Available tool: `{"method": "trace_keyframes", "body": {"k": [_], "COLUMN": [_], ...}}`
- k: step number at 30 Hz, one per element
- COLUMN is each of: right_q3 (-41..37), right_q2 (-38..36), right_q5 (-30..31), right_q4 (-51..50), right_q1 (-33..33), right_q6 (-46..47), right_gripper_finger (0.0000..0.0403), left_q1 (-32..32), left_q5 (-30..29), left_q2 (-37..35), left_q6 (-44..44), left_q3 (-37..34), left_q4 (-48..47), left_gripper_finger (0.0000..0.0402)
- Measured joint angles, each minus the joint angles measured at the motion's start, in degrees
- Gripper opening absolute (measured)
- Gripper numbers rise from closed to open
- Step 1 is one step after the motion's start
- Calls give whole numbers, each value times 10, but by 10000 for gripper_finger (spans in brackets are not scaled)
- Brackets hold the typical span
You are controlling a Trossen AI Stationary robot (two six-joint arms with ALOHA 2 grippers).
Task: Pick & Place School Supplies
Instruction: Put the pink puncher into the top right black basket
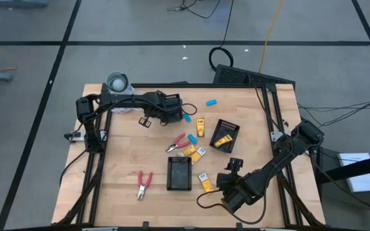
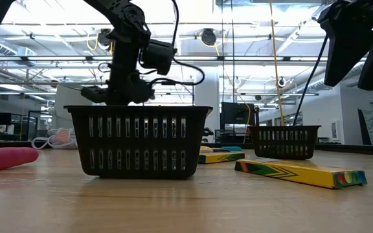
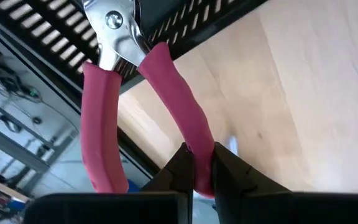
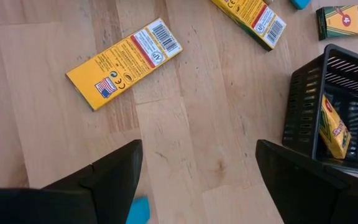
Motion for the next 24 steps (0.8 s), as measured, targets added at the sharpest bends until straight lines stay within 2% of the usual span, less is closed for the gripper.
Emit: {"method": "trace_keyframes", "body": {"k": [8,16,20,24], "right_q3": [0,0,0,0], "right_q2": [0,0,0,0], "right_q5": [-2,-17,-20,-31], "right_q4": [-4,-9,-14,-13], "right_q1": [0,0,4,8], "right_q6": [-2,-2,1,2], "right_gripper_finger": [306,306,301,286], "left_q1": [-16,-49,-69,-71], "left_q5": [29,81,130,128], "left_q2": [0,0,-1,-1], "left_q6": [-44,-89,-94,-92], "left_q3": [9,81,104,105], "left_q4": [-83,-179,-201,-201], "left_gripper_finger": [30,30,30,30]}}
